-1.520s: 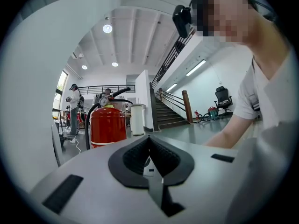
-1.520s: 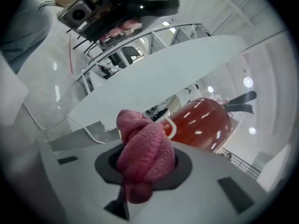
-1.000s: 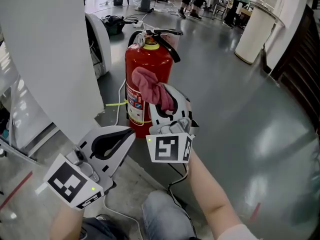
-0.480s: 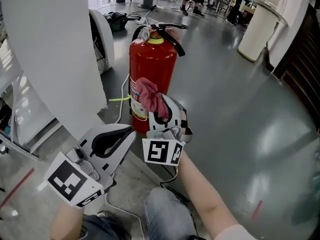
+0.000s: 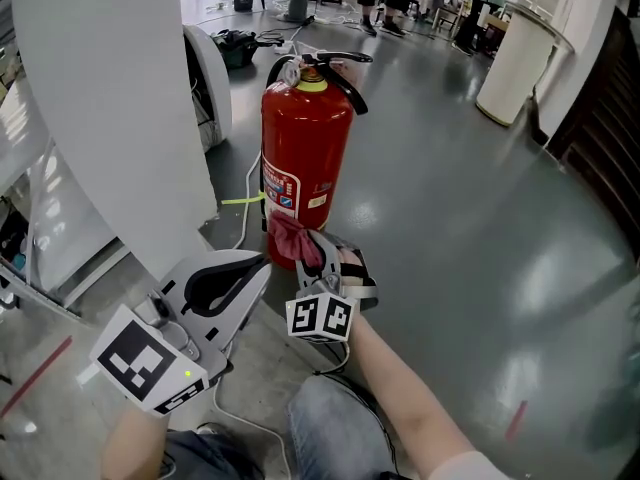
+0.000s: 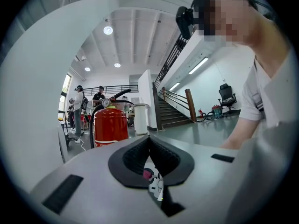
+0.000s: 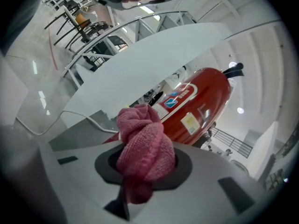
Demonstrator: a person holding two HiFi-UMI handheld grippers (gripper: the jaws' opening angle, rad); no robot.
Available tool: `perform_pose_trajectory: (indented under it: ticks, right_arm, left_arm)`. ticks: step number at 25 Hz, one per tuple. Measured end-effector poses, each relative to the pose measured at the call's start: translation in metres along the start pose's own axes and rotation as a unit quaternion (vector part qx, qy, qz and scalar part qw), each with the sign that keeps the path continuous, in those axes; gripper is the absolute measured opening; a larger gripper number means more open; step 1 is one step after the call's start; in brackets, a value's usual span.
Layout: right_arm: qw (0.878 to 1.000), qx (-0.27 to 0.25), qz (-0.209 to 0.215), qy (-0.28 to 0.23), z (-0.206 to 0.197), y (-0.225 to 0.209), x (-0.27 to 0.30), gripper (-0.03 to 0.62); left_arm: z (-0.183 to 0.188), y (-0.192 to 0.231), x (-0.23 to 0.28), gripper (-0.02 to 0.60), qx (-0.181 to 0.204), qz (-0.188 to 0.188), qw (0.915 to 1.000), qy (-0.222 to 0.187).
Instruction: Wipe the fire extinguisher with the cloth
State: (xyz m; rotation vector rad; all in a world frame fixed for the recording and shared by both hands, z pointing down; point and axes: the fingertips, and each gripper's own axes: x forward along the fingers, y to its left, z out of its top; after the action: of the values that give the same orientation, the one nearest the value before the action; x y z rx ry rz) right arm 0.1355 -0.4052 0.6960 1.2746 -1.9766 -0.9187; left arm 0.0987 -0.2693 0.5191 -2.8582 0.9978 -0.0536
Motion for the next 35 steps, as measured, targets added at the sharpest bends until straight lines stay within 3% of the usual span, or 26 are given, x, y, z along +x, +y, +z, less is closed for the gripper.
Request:
perform_pose_trajectory:
  ticks: [2, 5, 10, 17, 22, 28, 35]
  right_arm:
    - [1.000, 0.003, 0.017, 0.010, -0.005, 0.008, 0.000, 0.092]
    - [0.999, 0.035, 0.004, -0.009, 0.007, -0.005, -0.006, 0.092]
    - [0.995, 0.063, -0.049, -0.060, 0.055, -0.063, -0.018, 0.092]
    - [0.988, 0.111, -0.088, -0.061, 0.099, -0.135, -0.029, 0.092]
    - [0.988, 0.134, -0.062, -0.046, 0.127, -0.156, -0.030, 0.092]
    - [0.985, 0.160, -0.022, -0.056, 0.172, -0.175, -0.059, 0.092]
    - [0.970, 0.237, 0.019, -0.045, 0.242, -0.232, -0.103, 0.092]
  left_arm:
    - [-0.001, -0.001, -0.001, 0.009, 0.001, 0.000, 1.0000, 0.002]
    - [-0.004, 0.000, -0.004, 0.009, 0.003, 0.001, 1.0000, 0.004]
    - [-0.004, 0.013, -0.004, 0.009, 0.002, -0.004, 1.0000, 0.000]
    - [0.015, 0.035, 0.007, 0.009, 0.017, -0.039, 0.9986, 0.031]
    - [0.053, 0.047, 0.006, 0.009, 0.016, -0.061, 0.9975, 0.034]
    - [0.096, 0.056, -0.009, 0.009, -0.018, -0.062, 0.9967, 0.049]
    - [0.182, 0.071, -0.034, 0.009, -0.067, -0.066, 0.9940, 0.057]
